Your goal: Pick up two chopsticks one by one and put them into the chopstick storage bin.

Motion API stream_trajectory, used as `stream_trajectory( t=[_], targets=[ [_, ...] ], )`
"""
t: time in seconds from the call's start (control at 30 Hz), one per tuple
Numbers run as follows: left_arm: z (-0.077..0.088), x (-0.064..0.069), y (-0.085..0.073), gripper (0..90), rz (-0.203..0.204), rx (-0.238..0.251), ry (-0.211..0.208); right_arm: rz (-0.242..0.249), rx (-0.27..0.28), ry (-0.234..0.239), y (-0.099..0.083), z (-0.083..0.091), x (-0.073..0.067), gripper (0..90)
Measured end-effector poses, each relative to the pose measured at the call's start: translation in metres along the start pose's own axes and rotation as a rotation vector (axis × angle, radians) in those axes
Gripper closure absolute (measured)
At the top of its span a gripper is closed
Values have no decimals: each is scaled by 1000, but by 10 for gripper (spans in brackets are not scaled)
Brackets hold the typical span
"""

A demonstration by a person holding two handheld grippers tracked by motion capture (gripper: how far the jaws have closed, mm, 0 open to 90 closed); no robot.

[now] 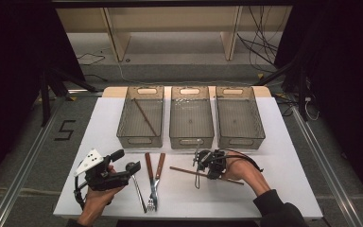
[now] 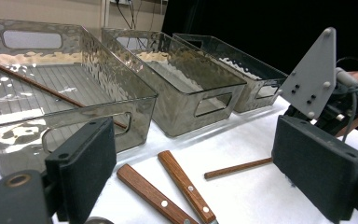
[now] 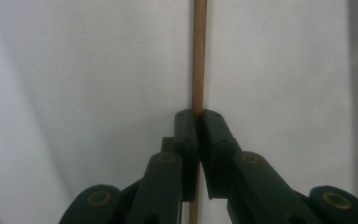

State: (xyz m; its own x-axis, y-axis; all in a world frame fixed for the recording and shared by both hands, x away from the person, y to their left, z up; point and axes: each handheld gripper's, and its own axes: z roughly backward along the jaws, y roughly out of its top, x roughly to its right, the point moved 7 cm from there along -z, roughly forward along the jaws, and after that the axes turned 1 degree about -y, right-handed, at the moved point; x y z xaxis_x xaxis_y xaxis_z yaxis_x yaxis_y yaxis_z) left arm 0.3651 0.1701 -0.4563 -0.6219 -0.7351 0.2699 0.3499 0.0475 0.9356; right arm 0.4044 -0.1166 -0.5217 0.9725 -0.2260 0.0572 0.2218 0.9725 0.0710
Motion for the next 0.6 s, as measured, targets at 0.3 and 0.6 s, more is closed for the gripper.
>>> stream_trajectory(
  t=[0.3,0.6],
  targets=[
    [1,-1,1,132,2,5,4,-65,138,10,10,30,7,860],
    [1,-1,1,132,2,5,5,-176,330,2,46,63,27,860]
  ],
)
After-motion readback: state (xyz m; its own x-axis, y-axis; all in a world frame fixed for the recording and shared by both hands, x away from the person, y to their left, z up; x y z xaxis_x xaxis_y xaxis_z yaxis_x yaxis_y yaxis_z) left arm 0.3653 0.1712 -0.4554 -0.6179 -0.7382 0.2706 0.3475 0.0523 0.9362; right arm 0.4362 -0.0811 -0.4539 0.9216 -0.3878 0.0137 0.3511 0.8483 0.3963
